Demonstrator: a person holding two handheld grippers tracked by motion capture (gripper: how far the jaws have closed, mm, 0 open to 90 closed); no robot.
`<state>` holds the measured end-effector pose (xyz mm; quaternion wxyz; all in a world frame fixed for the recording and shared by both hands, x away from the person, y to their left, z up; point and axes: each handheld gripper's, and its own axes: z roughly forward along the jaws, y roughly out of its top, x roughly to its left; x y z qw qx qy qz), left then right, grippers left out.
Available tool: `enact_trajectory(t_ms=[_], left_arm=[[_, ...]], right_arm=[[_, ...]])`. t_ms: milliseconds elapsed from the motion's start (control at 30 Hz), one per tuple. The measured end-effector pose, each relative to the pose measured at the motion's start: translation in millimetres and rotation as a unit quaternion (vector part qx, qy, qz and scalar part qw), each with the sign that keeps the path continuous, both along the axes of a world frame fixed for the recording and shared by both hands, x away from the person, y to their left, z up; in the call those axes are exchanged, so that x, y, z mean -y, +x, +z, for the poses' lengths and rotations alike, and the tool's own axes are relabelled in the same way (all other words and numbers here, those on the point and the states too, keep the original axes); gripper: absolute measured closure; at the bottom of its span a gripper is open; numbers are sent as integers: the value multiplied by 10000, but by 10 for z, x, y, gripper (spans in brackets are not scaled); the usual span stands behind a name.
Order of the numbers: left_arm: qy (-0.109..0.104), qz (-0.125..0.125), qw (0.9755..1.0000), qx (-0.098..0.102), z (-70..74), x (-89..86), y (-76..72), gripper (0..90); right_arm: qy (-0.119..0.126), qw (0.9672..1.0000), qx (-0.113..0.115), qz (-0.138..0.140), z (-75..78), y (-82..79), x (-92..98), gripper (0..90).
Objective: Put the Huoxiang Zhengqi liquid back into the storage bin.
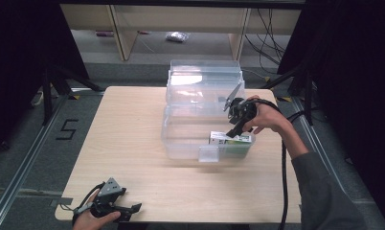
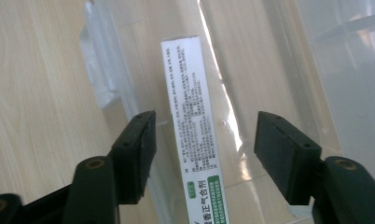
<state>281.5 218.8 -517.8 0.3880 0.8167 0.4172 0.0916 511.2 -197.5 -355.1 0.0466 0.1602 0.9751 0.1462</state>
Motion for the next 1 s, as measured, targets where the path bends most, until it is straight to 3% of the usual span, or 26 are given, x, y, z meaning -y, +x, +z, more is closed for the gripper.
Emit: enact_trajectory(t_ms=[167, 267, 733, 1000], left_arm=[[-1, -2, 10000, 2, 1, 0, -1, 148], [1, -3, 10000, 11, 2, 0, -3, 148], [14, -17, 10000, 19, -2, -1, -3, 148], [12, -7, 10000, 25, -3, 1, -2, 148]], right_arm=[[136, 9992, 63, -365, 2, -42, 23, 326], [502, 9968, 132, -612, 10, -89, 43, 305], [733, 9927, 196, -938, -13, -196, 93, 272], [848, 9913, 228, -985, -2, -239, 96, 235]])
